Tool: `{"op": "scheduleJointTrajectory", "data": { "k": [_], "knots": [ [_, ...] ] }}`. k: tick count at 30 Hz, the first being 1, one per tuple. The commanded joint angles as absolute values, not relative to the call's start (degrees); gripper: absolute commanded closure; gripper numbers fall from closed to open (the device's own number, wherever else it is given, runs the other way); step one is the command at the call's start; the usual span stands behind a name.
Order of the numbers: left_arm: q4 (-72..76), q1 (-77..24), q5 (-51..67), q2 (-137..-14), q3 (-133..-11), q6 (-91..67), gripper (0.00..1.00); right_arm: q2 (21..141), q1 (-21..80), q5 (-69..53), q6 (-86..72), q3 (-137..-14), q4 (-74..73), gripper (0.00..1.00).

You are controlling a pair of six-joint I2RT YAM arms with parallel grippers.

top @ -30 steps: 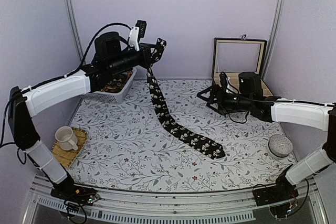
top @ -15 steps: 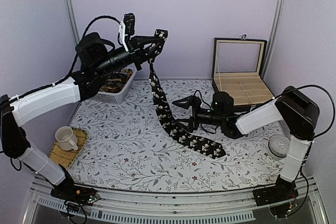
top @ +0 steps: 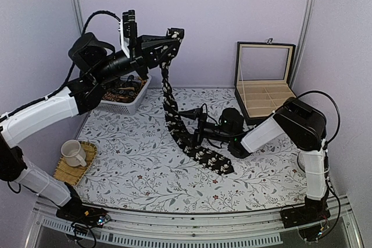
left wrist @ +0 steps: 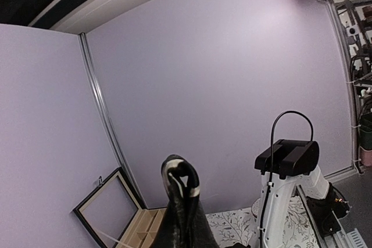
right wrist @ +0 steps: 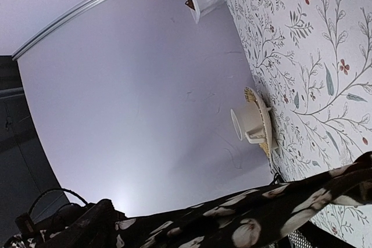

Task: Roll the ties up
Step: Pick up the tie from the center of the board, then fold the tie at the center of the board.

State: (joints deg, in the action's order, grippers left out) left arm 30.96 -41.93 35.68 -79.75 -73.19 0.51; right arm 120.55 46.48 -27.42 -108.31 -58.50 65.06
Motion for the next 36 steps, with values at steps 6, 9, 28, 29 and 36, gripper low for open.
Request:
{"op": "scheduleJointTrajectory", "data": {
  "k": [6,9,28,29,36],
  "knots": [
    [33.48,-44.06,38.45,-75.14,-73.09,1.71,1.00,133.60,46.18,-26.02,-112.83,-65.75,73.42,0.47],
    [33.39,-44.25,37.52,-73.36,-72.58,1.79,1.00,133.94,44.86,-24.81,-112.36,-66.10,74.97,0.68],
    [44.54,-41.29,6.37,-59.36,-46.73,3.84,1.00,70.37,41.27,13.37,-46.09,-48.51,26.17,0.95],
    [45.49,-41.04,5.73,-59.41,-45.09,3.12,1.00,68.54,41.41,15.59,-44.22,-48.55,23.18,0.93],
    [46.82,-40.40,-4.81,-59.74,-33.83,-1.86,1.00,69.00,41.22,10.78,-49.64,-38.94,9.28,0.53]
  ]
}}
